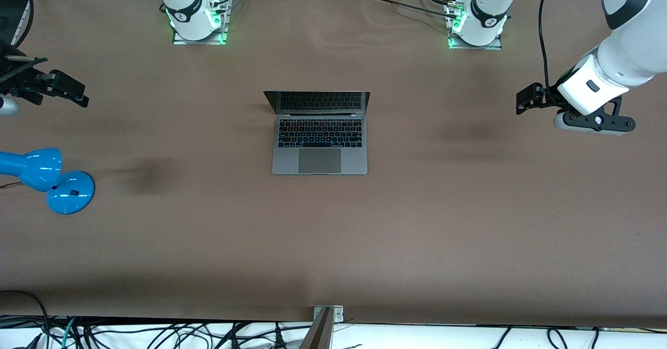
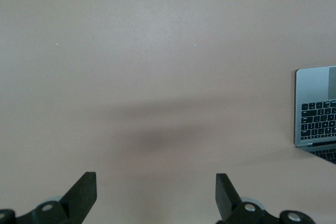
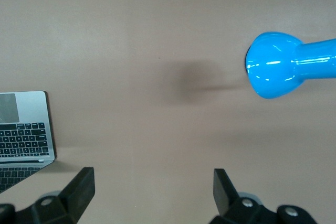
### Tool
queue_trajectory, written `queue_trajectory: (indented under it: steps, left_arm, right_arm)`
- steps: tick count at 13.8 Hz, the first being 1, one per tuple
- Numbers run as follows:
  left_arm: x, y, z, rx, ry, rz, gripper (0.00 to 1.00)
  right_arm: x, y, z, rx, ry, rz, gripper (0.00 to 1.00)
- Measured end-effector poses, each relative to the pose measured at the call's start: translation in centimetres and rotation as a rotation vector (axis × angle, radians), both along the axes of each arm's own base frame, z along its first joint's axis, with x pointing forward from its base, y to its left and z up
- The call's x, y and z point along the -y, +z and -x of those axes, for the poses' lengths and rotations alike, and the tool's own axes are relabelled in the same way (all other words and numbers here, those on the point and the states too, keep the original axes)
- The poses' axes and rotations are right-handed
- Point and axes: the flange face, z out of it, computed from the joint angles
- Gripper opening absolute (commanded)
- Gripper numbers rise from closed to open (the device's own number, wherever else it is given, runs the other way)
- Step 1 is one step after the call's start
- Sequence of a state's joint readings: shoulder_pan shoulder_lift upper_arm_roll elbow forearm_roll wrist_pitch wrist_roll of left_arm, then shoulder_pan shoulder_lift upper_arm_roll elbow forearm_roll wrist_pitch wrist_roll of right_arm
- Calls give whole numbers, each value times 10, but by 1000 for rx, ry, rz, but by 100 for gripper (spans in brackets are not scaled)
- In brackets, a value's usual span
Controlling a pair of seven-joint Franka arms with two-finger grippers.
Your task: Close laptop with both arms from behind
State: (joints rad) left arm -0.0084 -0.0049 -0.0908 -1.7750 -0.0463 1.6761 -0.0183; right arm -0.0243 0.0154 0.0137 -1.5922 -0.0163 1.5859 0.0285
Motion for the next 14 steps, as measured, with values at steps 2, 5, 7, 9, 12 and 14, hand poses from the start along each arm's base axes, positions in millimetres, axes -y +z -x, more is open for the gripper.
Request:
queue_trajectory:
  steps: [2, 5, 7, 9, 12, 14]
  left_arm:
    - [0, 0, 0, -1, 0, 0, 100]
    - [1, -1, 0, -3, -1, 0, 100]
    - [4, -3, 1, -6, 11, 0, 100]
    - [14, -4, 3, -15, 49, 15, 100]
    - [55, -7, 10, -29, 112, 7, 100]
    - [94, -12, 20, -42, 152, -9, 100]
  right_arm:
    - [0, 0, 0, -1, 0, 0, 100]
    - [0, 0, 0, -1, 0, 0, 100]
    - [0, 0, 0, -1, 1, 0, 100]
    - [0, 0, 0, -1, 1, 0, 100]
    - [0, 0, 0, -1, 0, 0, 100]
    - [0, 0, 0, -1, 0, 0, 100]
